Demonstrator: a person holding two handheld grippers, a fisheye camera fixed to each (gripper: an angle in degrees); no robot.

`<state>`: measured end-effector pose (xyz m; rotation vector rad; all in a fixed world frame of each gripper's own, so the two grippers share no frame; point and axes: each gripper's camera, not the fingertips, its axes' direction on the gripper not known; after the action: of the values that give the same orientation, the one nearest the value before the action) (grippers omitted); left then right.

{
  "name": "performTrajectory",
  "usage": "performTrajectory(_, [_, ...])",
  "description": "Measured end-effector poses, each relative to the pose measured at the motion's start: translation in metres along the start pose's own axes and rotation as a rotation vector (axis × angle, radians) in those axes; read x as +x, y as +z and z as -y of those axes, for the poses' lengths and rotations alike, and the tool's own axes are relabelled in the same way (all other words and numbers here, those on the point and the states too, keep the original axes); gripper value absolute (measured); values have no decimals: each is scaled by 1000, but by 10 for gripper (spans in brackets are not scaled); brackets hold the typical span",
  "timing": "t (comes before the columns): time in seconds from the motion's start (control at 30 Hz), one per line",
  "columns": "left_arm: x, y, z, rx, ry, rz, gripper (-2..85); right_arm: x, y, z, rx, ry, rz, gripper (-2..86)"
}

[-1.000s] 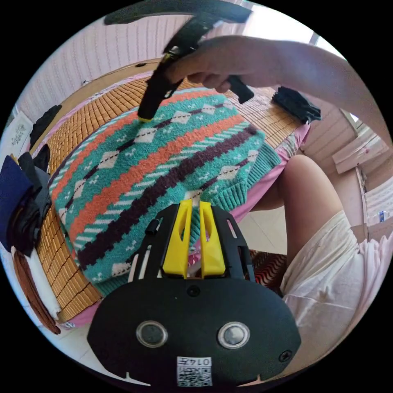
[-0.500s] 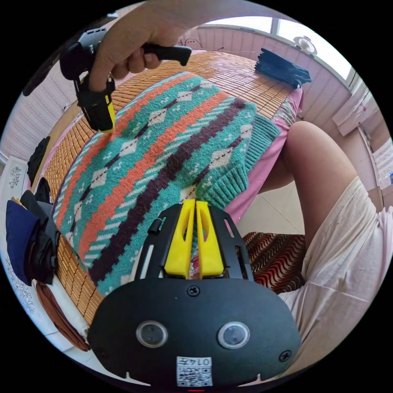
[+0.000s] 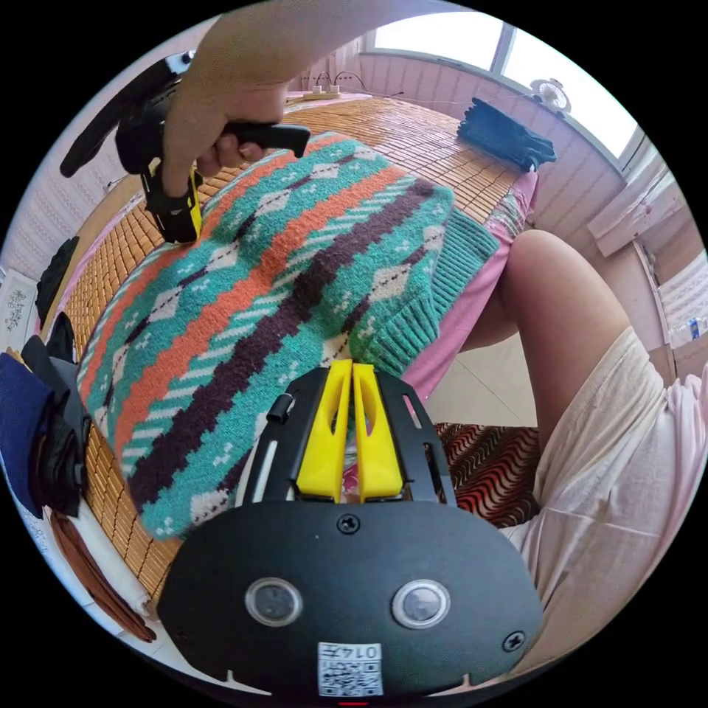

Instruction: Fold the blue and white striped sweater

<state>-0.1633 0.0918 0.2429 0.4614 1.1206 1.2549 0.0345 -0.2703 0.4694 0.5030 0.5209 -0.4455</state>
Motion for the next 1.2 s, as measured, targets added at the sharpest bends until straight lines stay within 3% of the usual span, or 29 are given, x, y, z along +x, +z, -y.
performTrajectory(0.1, [-4,-13,-9,54,-41,-13,-10,13,-21,-44,156,67,52,-5])
performTrajectory(0.23, [2,-39,-22,141,-94,14,-9,44,-48,-164,349,328,102,0])
performTrajectory(0.33, [14,-56,-26,240,-80,30,-6,60,-39,-253,256,513,61,12])
performTrajectory(0.47, [32,-79,-25,332,-69,-46,33,66,-13,-345,139,716,81,129])
performTrajectory(0.53, [41,-87,-23,351,-54,-52,64,67,3,-362,59,756,123,145])
performTrajectory(0.6, [49,-93,-21,352,-35,-55,96,66,15,-372,27,736,177,136])
performTrajectory(0.7, [61,-100,-16,329,-30,-56,118,73,21,-388,40,744,270,48])
performTrajectory(0.77, [72,-113,-15,352,-6,-42,130,78,2,-407,173,735,319,19])
performTrajectory(1.0, [102,-140,3,395,88,-40,181,72,-61,-454,370,571,433,5])
performTrajectory(1.1, [117,-150,10,402,128,-9,166,60,-78,-474,437,503,555,4])
performTrajectory(1.2, [131,-154,7,359,184,47,93,45,-87,-486,469,417,602,7])
